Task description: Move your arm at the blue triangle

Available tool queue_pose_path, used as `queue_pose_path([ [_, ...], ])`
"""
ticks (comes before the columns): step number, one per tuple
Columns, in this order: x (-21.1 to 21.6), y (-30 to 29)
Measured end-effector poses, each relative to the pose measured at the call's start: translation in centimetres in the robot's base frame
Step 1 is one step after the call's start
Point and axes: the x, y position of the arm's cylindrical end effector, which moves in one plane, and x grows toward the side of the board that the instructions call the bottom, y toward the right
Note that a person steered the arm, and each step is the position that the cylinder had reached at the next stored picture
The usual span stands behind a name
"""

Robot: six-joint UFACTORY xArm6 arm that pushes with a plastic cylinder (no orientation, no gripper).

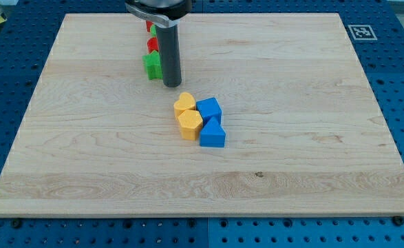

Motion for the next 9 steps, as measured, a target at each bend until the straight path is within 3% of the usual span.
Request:
queue_pose_path([
  [3, -3.7, 0.0],
  [5, -2.6, 3.2],
  [8, 6.1, 14.0],
  [9, 11.0, 14.3],
])
